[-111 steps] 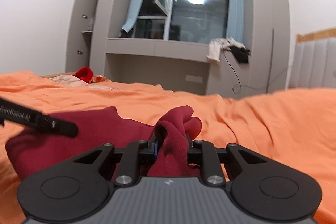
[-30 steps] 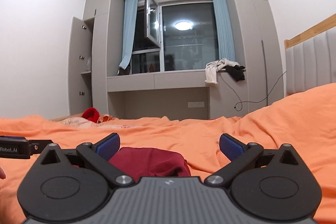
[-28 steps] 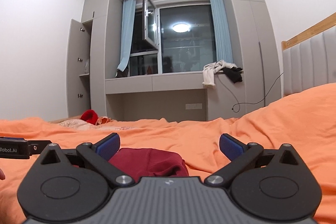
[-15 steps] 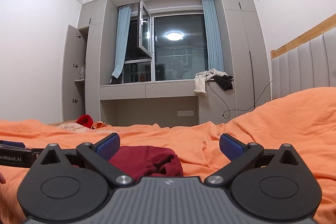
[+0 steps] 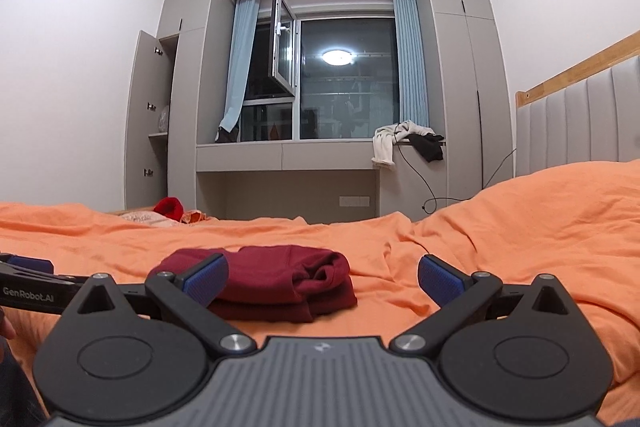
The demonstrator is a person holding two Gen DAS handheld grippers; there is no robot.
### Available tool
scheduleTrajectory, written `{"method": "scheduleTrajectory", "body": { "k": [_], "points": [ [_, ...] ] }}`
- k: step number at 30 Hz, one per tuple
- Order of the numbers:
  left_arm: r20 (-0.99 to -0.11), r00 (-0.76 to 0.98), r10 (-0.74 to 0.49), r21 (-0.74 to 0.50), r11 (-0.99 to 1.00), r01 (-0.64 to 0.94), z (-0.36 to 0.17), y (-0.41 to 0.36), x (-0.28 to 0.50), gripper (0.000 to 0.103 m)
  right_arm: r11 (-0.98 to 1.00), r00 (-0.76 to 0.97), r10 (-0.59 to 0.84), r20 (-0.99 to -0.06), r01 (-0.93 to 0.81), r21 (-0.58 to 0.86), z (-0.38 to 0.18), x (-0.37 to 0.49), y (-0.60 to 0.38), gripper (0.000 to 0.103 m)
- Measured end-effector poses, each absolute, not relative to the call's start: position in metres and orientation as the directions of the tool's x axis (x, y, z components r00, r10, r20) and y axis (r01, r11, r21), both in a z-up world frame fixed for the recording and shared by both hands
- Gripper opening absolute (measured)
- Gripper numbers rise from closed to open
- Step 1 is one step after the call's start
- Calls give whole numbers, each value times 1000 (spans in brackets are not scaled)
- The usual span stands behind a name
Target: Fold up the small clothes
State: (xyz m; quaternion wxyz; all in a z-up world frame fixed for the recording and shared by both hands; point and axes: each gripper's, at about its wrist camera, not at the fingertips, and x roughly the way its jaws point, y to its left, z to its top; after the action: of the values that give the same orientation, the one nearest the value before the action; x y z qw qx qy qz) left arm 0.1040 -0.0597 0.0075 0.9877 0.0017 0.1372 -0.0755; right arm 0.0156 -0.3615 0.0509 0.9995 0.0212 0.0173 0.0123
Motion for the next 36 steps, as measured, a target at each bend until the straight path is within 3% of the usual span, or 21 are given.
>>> {"method": "scheduleTrajectory", "body": {
  "k": [16,36],
  "points": [
    [-308,941,-141,-12,989,144,-4,-62,87,102,998,993,0,-117,7,57,38,8,-361,103],
    [-310,942,-131,-18,991,132,-4,-62,89,102,998,992,-5,-127,13,65,37,9,-363,103]
  ]
}}
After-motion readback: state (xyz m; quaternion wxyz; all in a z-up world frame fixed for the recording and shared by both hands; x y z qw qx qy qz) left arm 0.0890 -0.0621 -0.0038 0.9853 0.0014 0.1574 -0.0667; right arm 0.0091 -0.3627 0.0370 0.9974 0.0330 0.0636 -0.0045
